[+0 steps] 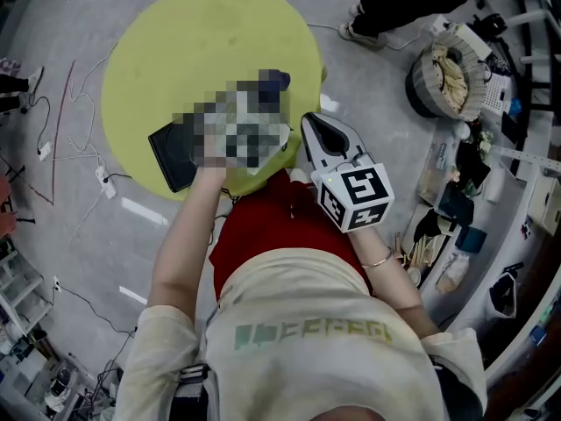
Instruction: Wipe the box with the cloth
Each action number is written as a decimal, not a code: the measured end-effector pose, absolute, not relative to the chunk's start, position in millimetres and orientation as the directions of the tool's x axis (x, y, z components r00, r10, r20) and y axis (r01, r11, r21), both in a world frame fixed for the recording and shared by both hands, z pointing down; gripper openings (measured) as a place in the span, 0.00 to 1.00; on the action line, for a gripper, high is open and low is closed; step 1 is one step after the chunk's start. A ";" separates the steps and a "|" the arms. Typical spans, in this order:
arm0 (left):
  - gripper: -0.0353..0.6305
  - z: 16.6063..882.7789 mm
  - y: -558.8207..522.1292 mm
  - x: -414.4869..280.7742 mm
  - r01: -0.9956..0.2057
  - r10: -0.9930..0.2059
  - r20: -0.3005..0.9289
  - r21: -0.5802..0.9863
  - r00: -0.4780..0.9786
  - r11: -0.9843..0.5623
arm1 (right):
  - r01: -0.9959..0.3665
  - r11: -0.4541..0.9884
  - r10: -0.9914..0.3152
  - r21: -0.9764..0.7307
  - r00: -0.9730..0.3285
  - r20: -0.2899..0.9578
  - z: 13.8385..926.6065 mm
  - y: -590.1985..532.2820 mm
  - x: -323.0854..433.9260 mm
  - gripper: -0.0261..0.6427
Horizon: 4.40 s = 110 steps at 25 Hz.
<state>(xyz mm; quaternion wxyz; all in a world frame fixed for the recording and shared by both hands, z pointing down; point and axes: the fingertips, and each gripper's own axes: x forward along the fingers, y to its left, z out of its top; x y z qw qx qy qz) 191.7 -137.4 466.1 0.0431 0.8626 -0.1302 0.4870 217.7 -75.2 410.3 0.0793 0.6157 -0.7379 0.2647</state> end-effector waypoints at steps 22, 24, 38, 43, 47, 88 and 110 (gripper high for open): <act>0.15 436.5 -244.6 154.4 -0.579 -0.497 0.681 -0.130 0.538 -0.805 | -0.952 0.126 -0.834 -0.278 -0.253 0.490 423.5 -105.8 201.4 0.10; 0.15 422.6 -250.3 135.6 -0.650 -0.568 0.638 -0.137 0.519 -0.747 | -0.950 0.147 -0.834 -0.275 -0.268 0.482 421.1 -102.5 199.9 0.10; 0.15 353.2 -162.5 52.3 -0.854 -0.738 0.514 -0.020 0.437 -0.519 | -0.917 0.302 -0.827 -0.263 -0.389 0.405 397.7 -37.5 187.0 0.10; 0.15 352.8 -127.3 92.3 -0.790 -0.639 0.523 0.119 0.565 -0.601 | -0.914 0.302 -0.833 -0.272 -0.392 0.390 392.7 -20.1 190.4 0.10; 0.15 364.8 -122.1 132.1 -0.731 -0.556 0.521 0.219 0.647 -0.646 | -0.919 0.280 -0.837 -0.277 -0.375 0.398 392.7 -15.3 199.1 0.10; 0.15 408.4 -126.0 -137.9 -0.943 -0.691 0.653 0.116 0.310 -0.313 | -0.875 0.410 -0.760 -0.257 -0.483 0.434 397.6 -55.6 68.6 0.10; 0.15 417.0 -46.5 111.2 -0.683 -0.418 0.557 0.442 0.717 -0.582 | -0.925 0.261 -0.801 -0.277 -0.368 0.472 415.0 18.5 164.3 0.10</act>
